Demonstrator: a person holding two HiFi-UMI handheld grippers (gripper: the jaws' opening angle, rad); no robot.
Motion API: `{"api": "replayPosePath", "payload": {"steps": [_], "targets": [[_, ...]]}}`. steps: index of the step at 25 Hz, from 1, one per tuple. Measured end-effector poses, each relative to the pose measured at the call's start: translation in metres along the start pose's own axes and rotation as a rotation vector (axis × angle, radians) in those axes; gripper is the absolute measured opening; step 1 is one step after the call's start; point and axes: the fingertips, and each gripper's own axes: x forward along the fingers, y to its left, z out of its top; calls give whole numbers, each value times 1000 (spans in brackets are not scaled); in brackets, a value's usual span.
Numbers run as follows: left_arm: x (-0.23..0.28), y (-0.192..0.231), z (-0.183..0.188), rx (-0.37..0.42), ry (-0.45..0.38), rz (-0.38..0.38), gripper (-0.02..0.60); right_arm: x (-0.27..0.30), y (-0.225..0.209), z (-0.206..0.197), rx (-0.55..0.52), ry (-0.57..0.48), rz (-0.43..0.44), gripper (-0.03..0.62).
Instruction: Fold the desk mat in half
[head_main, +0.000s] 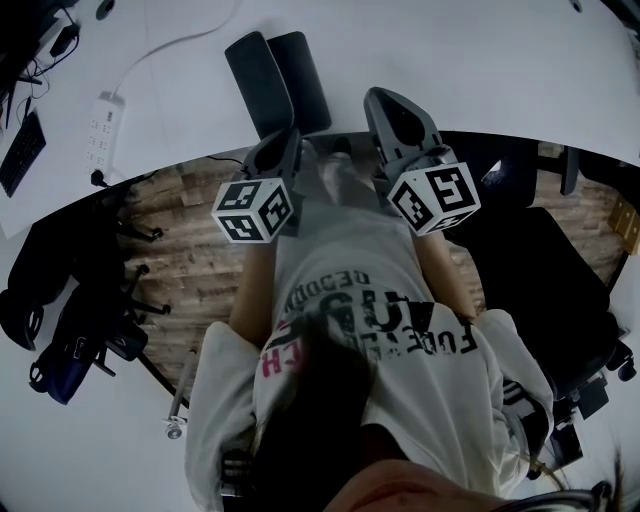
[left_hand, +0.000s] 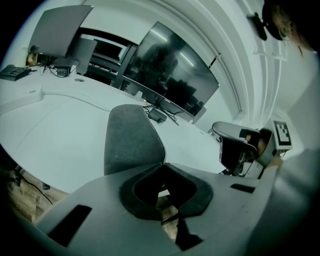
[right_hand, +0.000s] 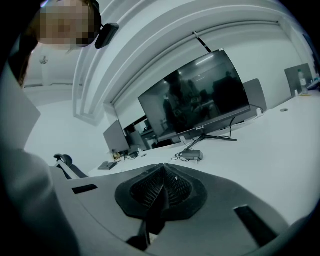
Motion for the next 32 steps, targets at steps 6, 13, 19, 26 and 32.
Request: {"api": "replayPosePath", "payload": {"steps": [6,13,19,26,32], "targets": [[9,-7,-3,-3,8,-6,12,-2,-6,-1,7,2,-6,0],[19,-19,-4,6,17,-26,12,-8,-12,3,4,-9,-15,0],[29,-29,-8,17,31,-43,12,-14,-18,4,6,-19,-29,0],[42,-36,-13,30,52,-55,12,-22,-26,2,11,-21,-54,0],[55,-43,-21,39,75,-58,12,-30,-31,0,16,-22,-68,0]]}}
